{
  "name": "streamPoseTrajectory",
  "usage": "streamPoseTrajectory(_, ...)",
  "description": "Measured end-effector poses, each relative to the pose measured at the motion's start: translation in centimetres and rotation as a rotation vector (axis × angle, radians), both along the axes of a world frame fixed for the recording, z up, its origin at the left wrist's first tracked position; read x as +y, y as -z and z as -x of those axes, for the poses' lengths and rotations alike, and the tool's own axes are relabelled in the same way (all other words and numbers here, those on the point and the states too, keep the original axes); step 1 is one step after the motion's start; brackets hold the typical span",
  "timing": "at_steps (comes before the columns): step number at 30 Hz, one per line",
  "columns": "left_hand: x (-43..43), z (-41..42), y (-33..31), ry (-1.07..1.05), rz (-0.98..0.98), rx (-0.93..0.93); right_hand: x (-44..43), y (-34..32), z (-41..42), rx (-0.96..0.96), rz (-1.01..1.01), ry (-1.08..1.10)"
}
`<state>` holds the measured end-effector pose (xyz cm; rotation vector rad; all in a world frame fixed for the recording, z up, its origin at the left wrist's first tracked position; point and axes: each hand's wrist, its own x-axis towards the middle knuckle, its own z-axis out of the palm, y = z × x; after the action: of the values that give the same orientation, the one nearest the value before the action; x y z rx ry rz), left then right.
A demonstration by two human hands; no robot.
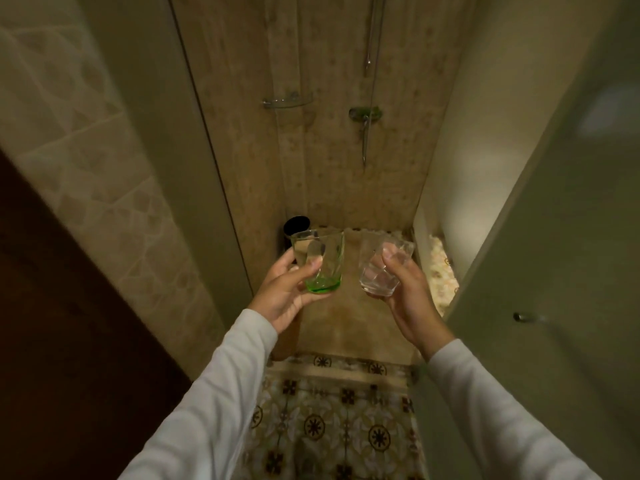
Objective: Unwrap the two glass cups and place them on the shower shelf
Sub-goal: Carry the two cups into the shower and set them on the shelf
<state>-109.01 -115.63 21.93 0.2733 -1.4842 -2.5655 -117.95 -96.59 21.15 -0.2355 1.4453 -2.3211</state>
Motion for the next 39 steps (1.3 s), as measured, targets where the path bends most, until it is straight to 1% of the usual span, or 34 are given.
streamPoseTrajectory(5,-5.4,8.6,-0.4,-0.001,0.018,-0.001,-5.2,-0.1,8.5,0.027,0.006,0.011)
streamPoseTrajectory(8,-8.7,13.8,-1.0,-0.005,-0.004,0.009,-8.5,-1.1,13.7,0.082,-0.026,-0.015)
streamPoseTrajectory(11,-11.6,18.6,-1.7,0.010,0.011,0.003,-11.4,-2.0,18.1,0.108,-0.063,-0.002)
streamPoseTrajectory(13,-13.2,21.7,-2.1,0.017,0.019,-0.012,-12.8,-2.4,20.9,0.131,-0.062,-0.033)
streamPoseTrajectory(18,-16.2,28.2,-2.2,0.033,-0.018,-0.024,-15.5,-2.8,27.1,0.188,-0.056,-0.087)
streamPoseTrajectory(24,-18.6,36.0,-1.7,0.022,-0.104,-0.044,-18.0,-2.0,35.2,0.183,-0.076,-0.059)
streamPoseTrajectory(28,-19.6,41.8,-1.5,-0.001,-0.084,-0.027,-19.6,-2.2,41.2,0.190,-0.060,-0.067)
streamPoseTrajectory(33,-21.3,51.5,-0.7,-0.083,-0.082,-0.005,-21.6,-2.8,51.2,0.194,-0.072,-0.100)
streamPoseTrajectory(37,-22.8,60.5,-0.8,-0.069,-0.075,0.060,-22.8,-3.1,60.7,0.205,-0.025,-0.160)
streamPoseTrajectory(39,-23.4,64.8,-1.1,-0.088,-0.065,0.042,-23.3,-3.0,65.3,0.197,-0.026,-0.198)
